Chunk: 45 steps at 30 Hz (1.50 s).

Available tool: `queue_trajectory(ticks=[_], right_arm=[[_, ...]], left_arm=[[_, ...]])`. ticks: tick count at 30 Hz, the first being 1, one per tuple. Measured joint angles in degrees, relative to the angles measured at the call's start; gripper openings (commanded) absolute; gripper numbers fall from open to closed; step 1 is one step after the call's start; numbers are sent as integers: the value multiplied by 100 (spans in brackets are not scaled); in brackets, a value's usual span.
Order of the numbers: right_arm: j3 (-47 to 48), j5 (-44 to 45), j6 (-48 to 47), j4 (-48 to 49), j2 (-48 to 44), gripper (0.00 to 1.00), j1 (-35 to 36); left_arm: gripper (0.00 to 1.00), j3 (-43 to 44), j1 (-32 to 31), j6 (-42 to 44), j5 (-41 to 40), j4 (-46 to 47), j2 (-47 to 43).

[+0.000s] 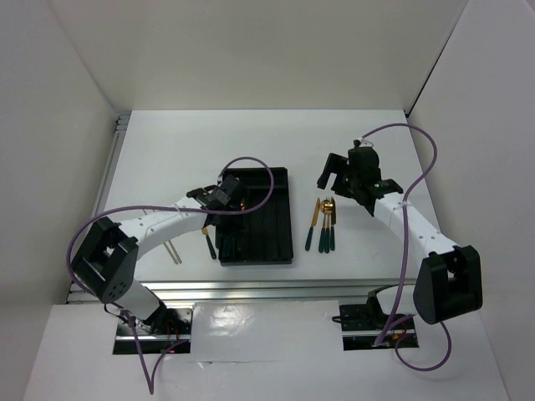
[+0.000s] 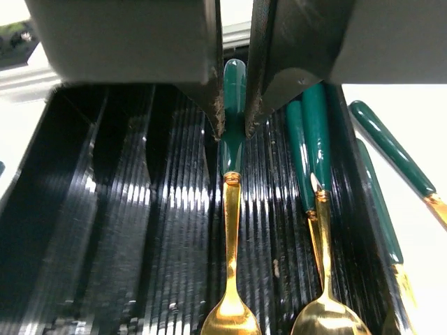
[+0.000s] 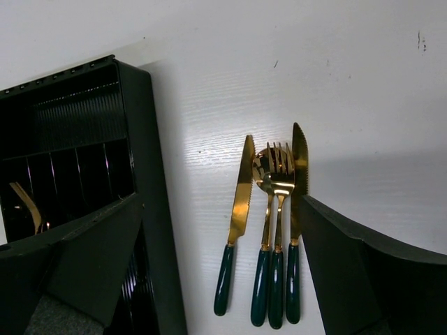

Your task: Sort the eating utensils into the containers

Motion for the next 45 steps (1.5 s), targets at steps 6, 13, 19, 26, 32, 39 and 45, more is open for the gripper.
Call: queue_trajectory(ticks=[6, 13, 19, 26, 32, 39, 45], right_arm=[[-37, 31, 2, -4, -107, 100, 0], [-37, 57, 2, -7, -140, 100, 0], [-37, 57, 0, -9, -140, 100, 0], [-37, 48, 0, -7, -140, 100, 0], [-37, 44, 2, -7, -140, 100, 0], [-37, 35, 0, -9, -140, 100, 0], [-24, 35, 0, -20, -133, 100, 0]], left_arm=[[0, 0, -107, -205, -90, 48, 260], [17, 0, -122, -269, -160, 107, 566], [43, 59, -151, -269, -289, 11, 702], [56, 514, -219, -221, -470, -186, 577], [59, 999, -223, -59, -542, -343, 90], [62, 968, 319, 212, -437, -374, -863], [68, 149, 1537, 496, -380, -459, -1676]])
